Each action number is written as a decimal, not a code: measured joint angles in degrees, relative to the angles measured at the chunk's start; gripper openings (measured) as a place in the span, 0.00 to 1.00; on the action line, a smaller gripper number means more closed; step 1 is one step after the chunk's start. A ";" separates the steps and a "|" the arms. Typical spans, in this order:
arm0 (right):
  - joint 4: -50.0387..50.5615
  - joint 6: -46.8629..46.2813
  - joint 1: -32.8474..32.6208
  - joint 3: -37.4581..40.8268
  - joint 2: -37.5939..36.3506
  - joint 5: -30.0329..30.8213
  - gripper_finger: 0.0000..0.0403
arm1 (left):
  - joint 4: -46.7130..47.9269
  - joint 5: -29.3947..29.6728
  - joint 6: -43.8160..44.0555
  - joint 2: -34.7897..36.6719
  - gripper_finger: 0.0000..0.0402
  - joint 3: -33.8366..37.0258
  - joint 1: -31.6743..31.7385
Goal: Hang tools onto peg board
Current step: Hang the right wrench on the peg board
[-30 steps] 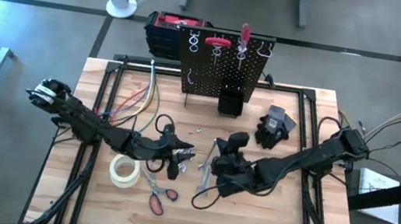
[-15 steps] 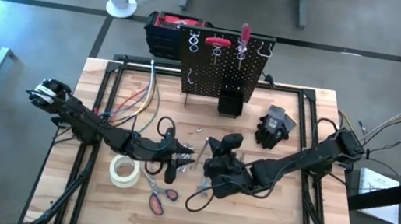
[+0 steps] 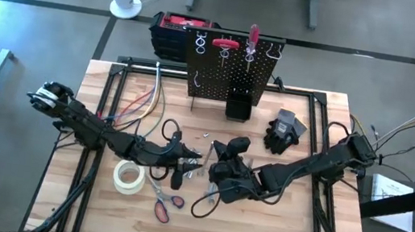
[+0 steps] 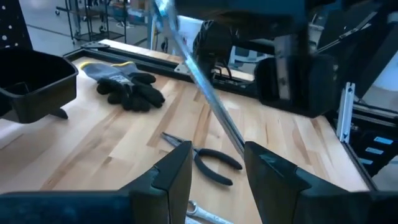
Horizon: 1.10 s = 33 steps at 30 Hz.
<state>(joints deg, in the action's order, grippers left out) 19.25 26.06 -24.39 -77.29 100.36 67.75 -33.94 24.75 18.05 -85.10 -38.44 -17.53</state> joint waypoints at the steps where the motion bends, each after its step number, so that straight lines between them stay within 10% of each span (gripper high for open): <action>1: 0.01 0.00 0.06 0.08 0.00 0.12 0.00 | -0.15 0.02 0.05 0.00 0.34 0.00 0.01; 24: -1.74 -0.60 1.75 0.25 0.03 1.40 0.00 | -4.97 0.22 3.44 -7.00 0.34 -3.51 3.20; 33: -1.71 -0.56 1.66 0.30 0.09 1.54 0.00 | -4.29 0.27 0.99 -12.37 0.16 -7.96 3.22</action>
<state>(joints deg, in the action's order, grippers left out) 17.54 25.50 -22.73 -76.99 100.44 69.29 -38.23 25.01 19.04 -97.47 -46.39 -14.31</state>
